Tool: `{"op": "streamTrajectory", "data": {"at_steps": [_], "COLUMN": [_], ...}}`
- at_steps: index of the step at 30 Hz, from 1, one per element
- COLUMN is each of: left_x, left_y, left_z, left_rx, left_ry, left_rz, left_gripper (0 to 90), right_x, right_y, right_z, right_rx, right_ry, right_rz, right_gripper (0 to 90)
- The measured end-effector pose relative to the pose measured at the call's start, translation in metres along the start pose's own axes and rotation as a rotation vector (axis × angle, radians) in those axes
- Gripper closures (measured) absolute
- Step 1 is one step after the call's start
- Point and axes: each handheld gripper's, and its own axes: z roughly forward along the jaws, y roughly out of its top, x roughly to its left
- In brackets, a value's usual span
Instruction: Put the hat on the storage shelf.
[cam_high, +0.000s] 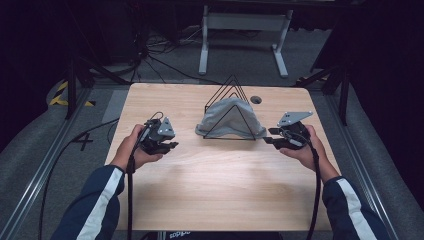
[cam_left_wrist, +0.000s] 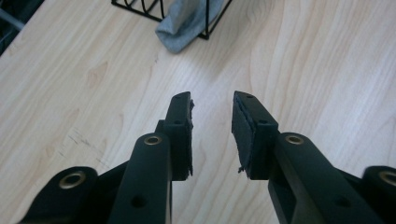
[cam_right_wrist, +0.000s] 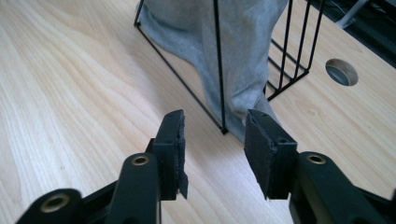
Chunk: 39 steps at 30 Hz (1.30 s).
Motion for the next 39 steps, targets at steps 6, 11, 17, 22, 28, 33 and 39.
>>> {"op": "streamTrajectory", "data": {"at_steps": [6,11,17,22,28,33,39], "left_x": [-0.008,-0.016,-0.023,-0.028,-0.036,-0.041,-0.049], "left_y": [-0.016,-0.038,-0.061,-0.078,-0.095,-0.110,-0.128], "left_z": [-0.005,-0.010,-0.012,-0.012,-0.011,-0.012,-0.016], "left_rx": [0.022,0.058,0.074,0.061,0.054,0.037,0.025], "left_ry": [0.005,0.014,0.023,0.018,0.021,0.019,0.029], "left_rz": [0.001,-0.015,-0.029,-0.067,-0.080,-0.122,-0.148], "left_gripper": [61.2,52.8,43.5,33.8,30.4,24.2,21.8], "right_x": [0.007,0.014,0.020,0.024,0.025,0.025,0.029], "right_y": [-0.010,-0.027,-0.045,-0.062,-0.079,-0.093,-0.119], "right_z": [-0.003,-0.008,-0.011,-0.015,-0.016,-0.019,-0.025], "right_rx": [0.027,0.029,0.054,0.049,0.059,0.051,0.049], "right_ry": [-0.007,-0.013,-0.040,-0.043,-0.049,-0.068,-0.069], "right_rz": [-0.023,-0.021,-0.042,-0.023,-0.002,0.014,0.045], "right_gripper": [51.3,46.1,42.7,39.2,36.3,36.7,34.8]}}
